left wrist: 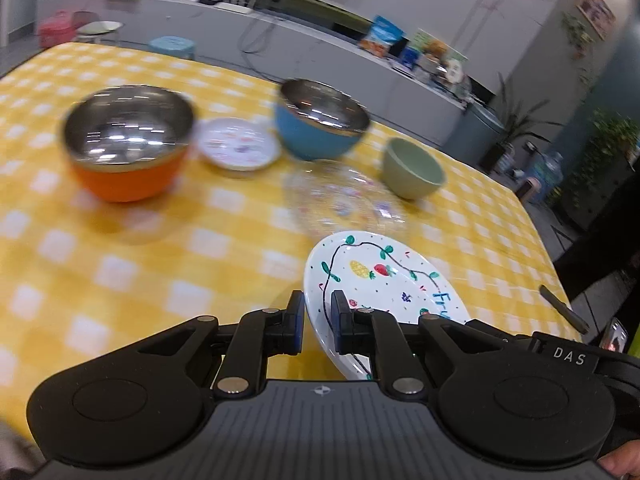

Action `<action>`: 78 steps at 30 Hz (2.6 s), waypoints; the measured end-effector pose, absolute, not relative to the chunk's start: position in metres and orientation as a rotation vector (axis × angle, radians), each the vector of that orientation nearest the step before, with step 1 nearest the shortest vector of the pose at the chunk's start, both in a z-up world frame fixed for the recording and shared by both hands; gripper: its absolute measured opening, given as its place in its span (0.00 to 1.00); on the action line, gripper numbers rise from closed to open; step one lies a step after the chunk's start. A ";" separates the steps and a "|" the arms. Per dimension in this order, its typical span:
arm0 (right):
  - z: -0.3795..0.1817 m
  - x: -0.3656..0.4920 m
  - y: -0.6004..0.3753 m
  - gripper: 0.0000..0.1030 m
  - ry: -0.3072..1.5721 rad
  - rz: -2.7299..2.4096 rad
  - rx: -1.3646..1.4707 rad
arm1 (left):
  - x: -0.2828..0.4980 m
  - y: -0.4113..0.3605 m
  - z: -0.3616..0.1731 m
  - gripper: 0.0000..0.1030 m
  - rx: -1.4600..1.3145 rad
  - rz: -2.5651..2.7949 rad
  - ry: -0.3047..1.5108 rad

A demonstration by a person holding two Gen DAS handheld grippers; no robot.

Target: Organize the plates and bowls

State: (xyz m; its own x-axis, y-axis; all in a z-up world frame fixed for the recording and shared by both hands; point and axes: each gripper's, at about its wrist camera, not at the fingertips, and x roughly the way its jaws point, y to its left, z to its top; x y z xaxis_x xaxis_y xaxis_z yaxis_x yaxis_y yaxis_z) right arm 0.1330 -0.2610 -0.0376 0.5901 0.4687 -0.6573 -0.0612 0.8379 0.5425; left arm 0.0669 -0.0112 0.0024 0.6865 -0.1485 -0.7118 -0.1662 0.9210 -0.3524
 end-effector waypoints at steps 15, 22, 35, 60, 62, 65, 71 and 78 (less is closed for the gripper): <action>-0.057 0.125 -0.170 0.08 0.933 0.537 0.408 | 0.035 0.065 -0.009 0.14 -0.514 0.190 0.873; -0.066 0.126 -0.172 0.08 0.951 0.544 0.428 | 0.037 0.073 -0.023 0.14 -0.542 0.208 0.915; -0.073 0.127 -0.158 0.08 1.000 0.579 0.375 | 0.036 0.076 -0.028 0.14 -0.521 0.274 0.962; -0.058 0.121 -0.169 0.35 0.931 0.543 0.371 | 0.028 0.071 -0.008 0.24 -0.523 0.266 0.820; -0.051 0.123 -0.173 0.38 0.907 0.532 0.349 | 0.030 0.061 -0.001 0.28 -0.483 0.250 0.799; -0.041 0.130 -0.180 0.41 0.873 0.496 0.303 | 0.038 0.047 0.005 0.32 -0.470 0.193 0.785; -0.026 0.160 -0.203 0.45 0.820 0.439 0.308 | 0.064 0.020 0.017 0.34 -0.445 0.124 0.758; -0.024 0.206 -0.231 0.46 0.761 0.367 0.318 | 0.099 -0.003 0.022 0.42 -0.458 0.059 0.702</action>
State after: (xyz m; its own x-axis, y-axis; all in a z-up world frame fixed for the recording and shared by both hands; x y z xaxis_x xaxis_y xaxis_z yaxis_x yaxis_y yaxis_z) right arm 0.2063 -0.2307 -0.0238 0.6666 0.4318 -0.6076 -0.2058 0.8901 0.4068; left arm 0.0990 -0.0032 0.0224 0.7659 -0.0992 -0.6353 -0.2040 0.8995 -0.3864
